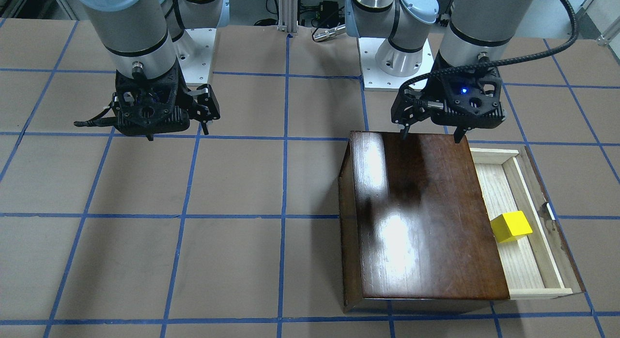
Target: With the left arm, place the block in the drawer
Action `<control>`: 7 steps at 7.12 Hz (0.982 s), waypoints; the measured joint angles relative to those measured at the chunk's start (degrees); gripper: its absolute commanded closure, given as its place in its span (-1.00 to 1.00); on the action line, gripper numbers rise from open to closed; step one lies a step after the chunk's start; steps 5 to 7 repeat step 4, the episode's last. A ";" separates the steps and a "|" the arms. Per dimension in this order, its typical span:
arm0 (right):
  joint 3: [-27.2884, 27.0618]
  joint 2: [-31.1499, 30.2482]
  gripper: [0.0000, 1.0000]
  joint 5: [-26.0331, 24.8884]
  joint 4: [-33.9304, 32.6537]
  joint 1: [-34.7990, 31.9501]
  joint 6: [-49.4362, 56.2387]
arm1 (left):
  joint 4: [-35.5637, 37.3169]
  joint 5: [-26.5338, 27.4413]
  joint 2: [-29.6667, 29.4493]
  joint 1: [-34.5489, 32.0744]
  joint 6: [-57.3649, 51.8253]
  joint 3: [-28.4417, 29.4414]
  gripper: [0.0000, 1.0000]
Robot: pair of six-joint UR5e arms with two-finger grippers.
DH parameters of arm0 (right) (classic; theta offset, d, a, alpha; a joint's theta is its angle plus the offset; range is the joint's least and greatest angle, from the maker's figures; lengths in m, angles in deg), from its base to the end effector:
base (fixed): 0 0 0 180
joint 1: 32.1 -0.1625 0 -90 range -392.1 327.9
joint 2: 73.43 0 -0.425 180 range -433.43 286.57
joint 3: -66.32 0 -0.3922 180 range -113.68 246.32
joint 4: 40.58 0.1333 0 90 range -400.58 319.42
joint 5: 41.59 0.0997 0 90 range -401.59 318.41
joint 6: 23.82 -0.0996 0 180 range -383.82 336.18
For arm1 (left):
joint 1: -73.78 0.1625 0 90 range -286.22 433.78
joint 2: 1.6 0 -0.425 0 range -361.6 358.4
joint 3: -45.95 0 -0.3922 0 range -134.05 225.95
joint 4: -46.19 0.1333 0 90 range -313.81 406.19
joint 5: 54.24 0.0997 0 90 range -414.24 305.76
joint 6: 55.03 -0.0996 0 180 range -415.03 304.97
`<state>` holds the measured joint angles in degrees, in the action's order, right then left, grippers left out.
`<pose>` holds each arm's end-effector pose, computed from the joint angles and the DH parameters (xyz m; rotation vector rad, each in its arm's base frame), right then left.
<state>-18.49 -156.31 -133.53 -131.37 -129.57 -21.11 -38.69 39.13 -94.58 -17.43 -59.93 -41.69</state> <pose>0.1993 -0.5209 0.4695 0.2762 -3.0945 -0.0287 -0.1384 -0.5187 0.4914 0.1605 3.0739 -0.1180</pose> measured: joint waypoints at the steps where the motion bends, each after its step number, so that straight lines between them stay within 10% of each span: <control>1: 0.00 0.00 -1.00 0.00 0.00 0.00 -0.01 | -0.02 -0.86 -0.05 -0.08 0.19 0.04 -1.00; 7: 0.00 0.00 -1.00 0.00 0.00 0.00 0.00 | 0.05 -2.85 -0.02 -0.02 -0.06 -0.12 -1.00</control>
